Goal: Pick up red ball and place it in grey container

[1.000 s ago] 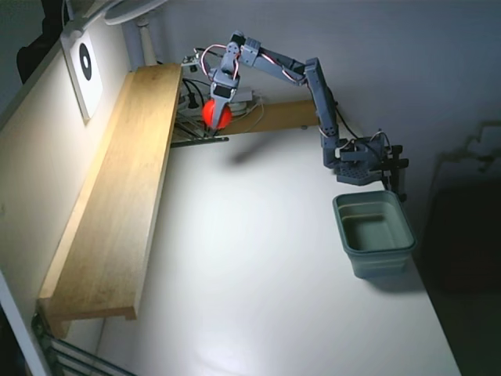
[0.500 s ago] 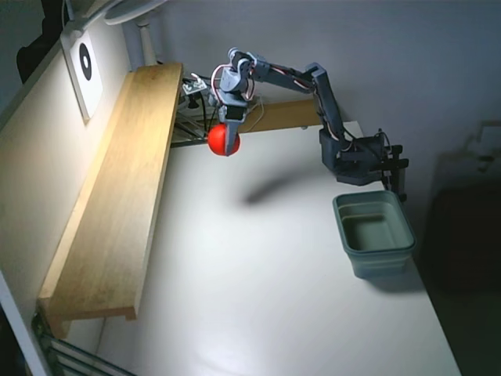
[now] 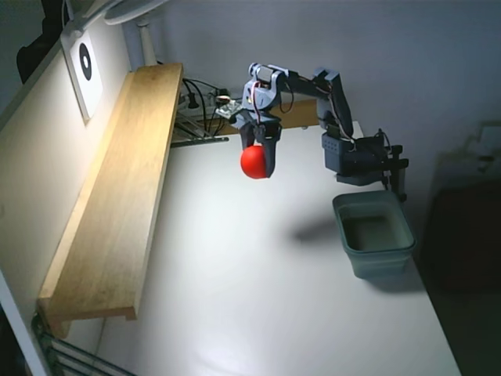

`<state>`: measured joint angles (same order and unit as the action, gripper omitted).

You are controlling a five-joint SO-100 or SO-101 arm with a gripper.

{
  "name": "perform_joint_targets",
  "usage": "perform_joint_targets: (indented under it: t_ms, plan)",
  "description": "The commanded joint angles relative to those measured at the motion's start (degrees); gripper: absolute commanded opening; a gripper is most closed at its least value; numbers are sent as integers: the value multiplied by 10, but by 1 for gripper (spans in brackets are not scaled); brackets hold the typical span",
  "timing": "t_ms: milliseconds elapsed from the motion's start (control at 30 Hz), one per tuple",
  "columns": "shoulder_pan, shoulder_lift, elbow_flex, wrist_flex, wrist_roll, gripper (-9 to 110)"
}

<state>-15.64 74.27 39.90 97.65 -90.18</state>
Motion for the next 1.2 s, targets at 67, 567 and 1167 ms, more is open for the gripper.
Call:
perform_joint_targets:
  t_ms: [67, 567, 1167]
  plan:
    - [-96, 11, -28, 6, 2, 23]
    - [-348, 11, -28, 6, 2, 23]
    - [-425, 11, -28, 6, 2, 23]
